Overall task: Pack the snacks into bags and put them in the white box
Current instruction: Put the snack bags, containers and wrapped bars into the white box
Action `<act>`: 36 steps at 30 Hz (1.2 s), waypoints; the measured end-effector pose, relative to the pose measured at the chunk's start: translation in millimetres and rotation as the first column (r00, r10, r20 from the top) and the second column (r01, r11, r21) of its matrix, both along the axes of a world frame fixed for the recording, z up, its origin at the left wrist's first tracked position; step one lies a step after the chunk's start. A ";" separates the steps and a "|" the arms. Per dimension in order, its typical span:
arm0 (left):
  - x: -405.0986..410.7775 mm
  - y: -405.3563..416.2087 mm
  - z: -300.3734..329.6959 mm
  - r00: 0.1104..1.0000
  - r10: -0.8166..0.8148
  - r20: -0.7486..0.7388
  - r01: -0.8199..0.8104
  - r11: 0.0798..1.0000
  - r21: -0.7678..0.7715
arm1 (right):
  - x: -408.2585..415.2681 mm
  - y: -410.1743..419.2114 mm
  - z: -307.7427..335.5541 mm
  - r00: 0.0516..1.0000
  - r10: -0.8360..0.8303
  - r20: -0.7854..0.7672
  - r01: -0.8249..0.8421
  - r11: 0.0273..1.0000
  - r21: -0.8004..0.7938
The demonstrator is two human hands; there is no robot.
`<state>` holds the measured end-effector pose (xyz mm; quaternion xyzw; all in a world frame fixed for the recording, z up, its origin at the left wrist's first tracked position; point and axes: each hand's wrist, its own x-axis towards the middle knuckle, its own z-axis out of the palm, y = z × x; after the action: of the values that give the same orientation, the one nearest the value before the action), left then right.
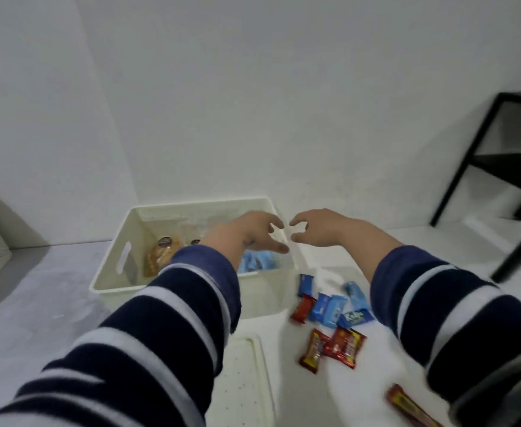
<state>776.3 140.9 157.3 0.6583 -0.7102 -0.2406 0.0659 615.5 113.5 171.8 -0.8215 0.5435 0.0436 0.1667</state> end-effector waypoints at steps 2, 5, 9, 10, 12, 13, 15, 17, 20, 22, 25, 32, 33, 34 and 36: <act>-32.0 0.9 -0.9 0.999 -0.029 -0.015 0.029 1.000 0.000 | -31.7 3.0 0.2 0.999 -0.042 -0.006 0.042 0.999 0.013; -74.1 4.2 -9.6 0.998 -0.044 -0.033 0.044 0.999 0.007 | -74.3 7.0 -7.5 0.997 -0.077 -0.012 0.077 0.997 0.024; -119.0 9.3 -37.9 0.998 -0.044 -0.035 0.046 0.998 0.037 | -121.2 11.8 -34.2 0.997 -0.068 -0.030 0.070 0.995 0.071; -127.7 10.1 -48.2 0.999 -0.040 -0.029 0.041 0.998 0.044 | -131.3 12.7 -44.0 0.998 -0.060 -0.033 0.063 0.994 0.088; -141.0 10.3 -72.9 1.000 -0.025 -0.013 0.026 0.999 0.045 | -149.6 12.1 -66.0 0.998 -0.044 -0.033 0.048 0.991 0.127; -145.8 9.5 -87.4 1.000 -0.014 -0.011 0.015 0.999 0.042 | -157.4 11.1 -78.1 0.999 -0.039 -0.031 0.043 0.988 0.150; -152.7 7.5 -117.7 1.000 0.018 -0.022 -0.017 0.999 0.046 | -168.7 8.1 -105.1 0.999 -0.020 -0.047 0.028 0.984 0.178; -155.8 4.5 -149.2 0.998 0.060 -0.026 -0.059 0.997 0.051 | -176.8 3.3 -135.8 0.996 -0.016 -0.091 0.032 0.983 0.178; -154.7 -3.5 -193.5 0.991 0.136 0.005 -0.136 0.990 0.042 | -186.4 -6.9 -181.4 0.993 -0.026 -0.117 0.047 0.983 0.179; -152.8 -12.7 -215.9 0.981 0.189 0.040 -0.190 0.982 0.022 | -190.7 -15.2 -206.4 0.995 0.001 -0.101 0.017 0.985 0.170; -151.3 -26.5 -239.3 0.973 0.218 0.069 -0.219 0.976 0.011 | -192.7 -23.3 -235.4 0.996 0.036 -0.086 -0.025 0.991 0.130; -153.0 -10.0 -255.4 0.975 0.198 0.106 -0.198 0.980 -0.012 | -197.9 -10.8 -263.8 0.996 0.073 -0.042 -0.073 0.997 -0.007; -155.3 -3.4 -253.8 0.975 0.199 0.100 -0.200 0.980 -0.006 | -199.9 -7.5 -263.0 0.997 0.074 -0.034 -0.074 0.997 0.011; -157.7 4.7 -252.7 0.975 0.197 0.104 -0.199 0.980 0.008 | -202.5 -3.2 -261.5 0.997 0.076 -0.035 -0.075 0.997 0.029; -161.8 23.9 -250.6 0.975 0.194 0.110 -0.198 0.980 0.030 | -209.2 8.5 -259.1 0.997 0.070 -0.036 -0.068 0.996 0.054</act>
<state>614.5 164.8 -93.3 0.7381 -0.6394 -0.2117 0.0380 406.2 122.0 -87.2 -0.8341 0.5166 0.0791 0.1764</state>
